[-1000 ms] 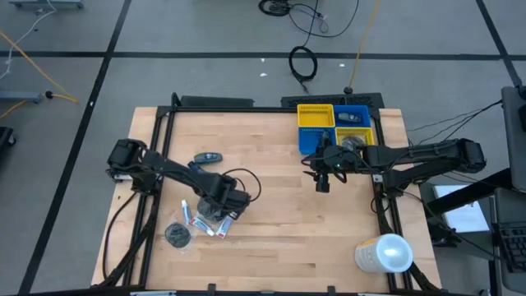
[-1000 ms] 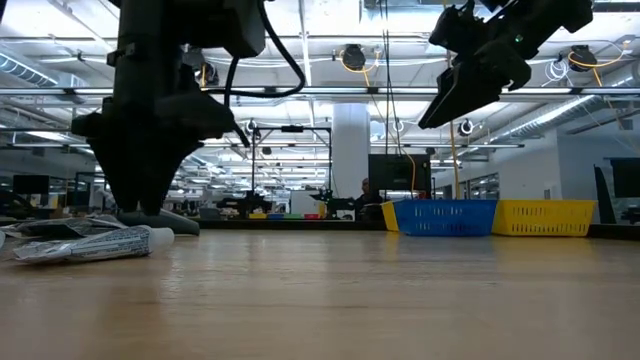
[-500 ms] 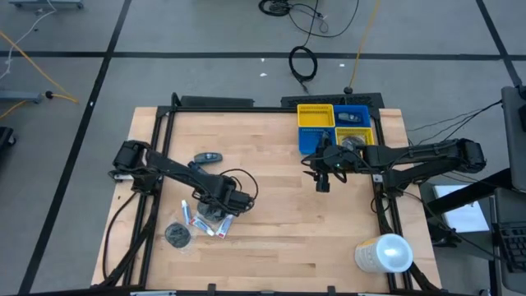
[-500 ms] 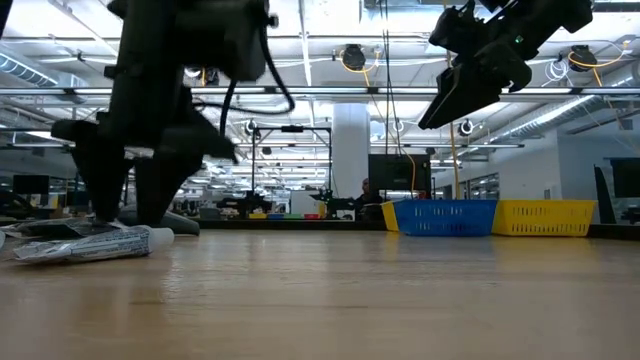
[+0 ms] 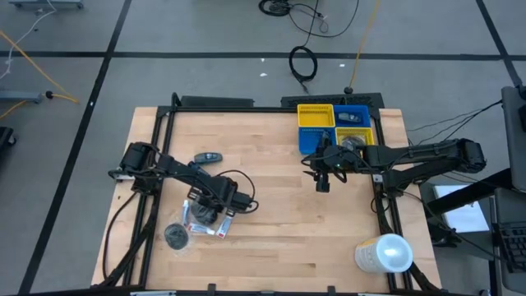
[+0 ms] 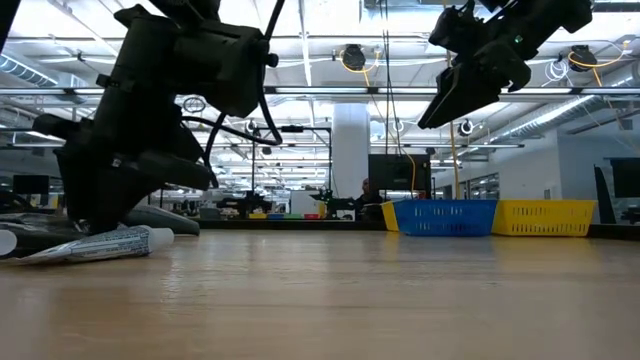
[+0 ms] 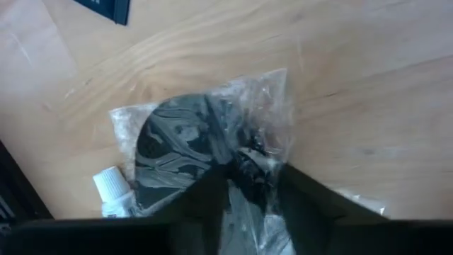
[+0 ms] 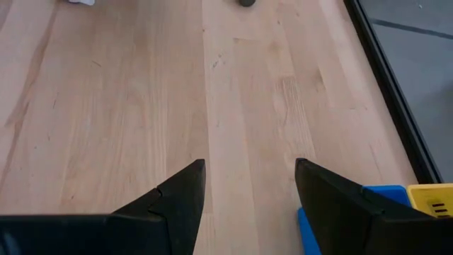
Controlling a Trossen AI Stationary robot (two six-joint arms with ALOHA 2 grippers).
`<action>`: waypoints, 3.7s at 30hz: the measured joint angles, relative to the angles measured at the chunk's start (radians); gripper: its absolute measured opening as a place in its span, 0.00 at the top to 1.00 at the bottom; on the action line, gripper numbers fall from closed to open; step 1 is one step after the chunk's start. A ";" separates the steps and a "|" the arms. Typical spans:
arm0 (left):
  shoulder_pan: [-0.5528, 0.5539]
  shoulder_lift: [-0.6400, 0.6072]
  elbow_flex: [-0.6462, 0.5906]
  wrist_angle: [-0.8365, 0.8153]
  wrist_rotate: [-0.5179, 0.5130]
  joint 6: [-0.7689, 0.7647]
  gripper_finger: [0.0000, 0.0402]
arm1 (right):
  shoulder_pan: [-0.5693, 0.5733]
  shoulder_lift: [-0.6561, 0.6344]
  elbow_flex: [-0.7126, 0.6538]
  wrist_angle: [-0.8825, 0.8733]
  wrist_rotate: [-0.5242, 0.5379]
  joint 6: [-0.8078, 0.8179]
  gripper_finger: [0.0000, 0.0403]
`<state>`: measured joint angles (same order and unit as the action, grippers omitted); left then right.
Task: Pick & Place Travel size toiletries
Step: Put the black hairbrush into the bottom yellow basket
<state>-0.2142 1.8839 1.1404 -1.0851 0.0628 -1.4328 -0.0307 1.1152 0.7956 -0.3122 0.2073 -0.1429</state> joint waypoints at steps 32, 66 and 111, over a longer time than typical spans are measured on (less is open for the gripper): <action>0.000 -0.006 0.587 -0.078 -0.311 0.545 1.00 | 0.000 0.000 0.000 0.014 -0.003 -0.009 0.48; 0.098 -0.007 0.683 0.361 -0.168 1.132 1.00 | 0.124 0.000 0.000 0.295 -0.265 -0.088 0.48; 0.105 -0.007 0.683 0.360 -0.259 1.170 0.69 | 0.122 -0.012 0.000 0.151 -0.125 -0.121 0.95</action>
<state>-0.1097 1.8771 1.8236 -0.7252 -0.1963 -0.2626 0.0915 1.1032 0.7952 -0.1608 0.0823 -0.2637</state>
